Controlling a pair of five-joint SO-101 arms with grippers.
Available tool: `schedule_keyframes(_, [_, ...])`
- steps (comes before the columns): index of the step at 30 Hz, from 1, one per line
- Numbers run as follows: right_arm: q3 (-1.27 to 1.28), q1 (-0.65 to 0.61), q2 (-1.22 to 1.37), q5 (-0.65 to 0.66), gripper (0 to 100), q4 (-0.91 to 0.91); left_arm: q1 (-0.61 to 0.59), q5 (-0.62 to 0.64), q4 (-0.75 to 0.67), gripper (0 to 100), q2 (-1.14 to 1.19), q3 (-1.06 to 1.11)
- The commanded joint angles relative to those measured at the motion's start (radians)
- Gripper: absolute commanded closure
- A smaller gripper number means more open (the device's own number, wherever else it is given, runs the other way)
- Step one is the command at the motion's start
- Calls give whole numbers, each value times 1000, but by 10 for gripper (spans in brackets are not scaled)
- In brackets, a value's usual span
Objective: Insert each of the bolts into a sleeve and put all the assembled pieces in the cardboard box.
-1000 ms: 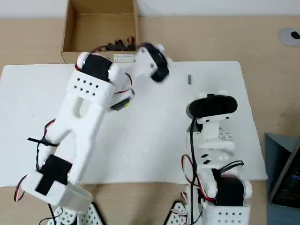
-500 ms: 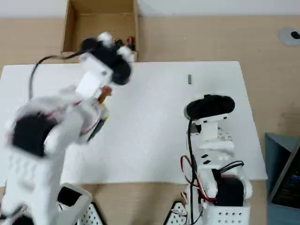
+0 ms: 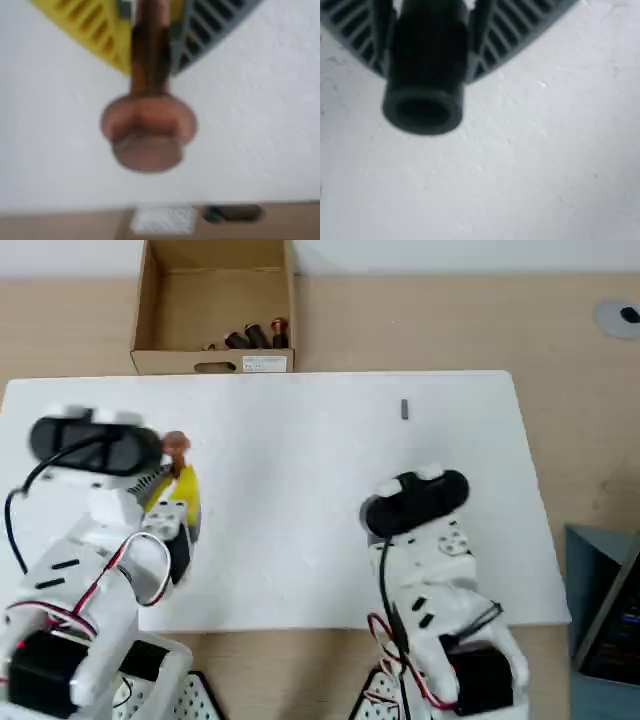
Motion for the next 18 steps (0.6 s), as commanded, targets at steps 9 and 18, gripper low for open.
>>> schedule_keyframes(9, [128, -274, -101, 8, 989, -216, 11, 334, -285, 998, -441, 388])
schedule_keyframes(18, [174, -503, -101, 5, 989, -261, 184, 594, -416, 998, -423, 394])
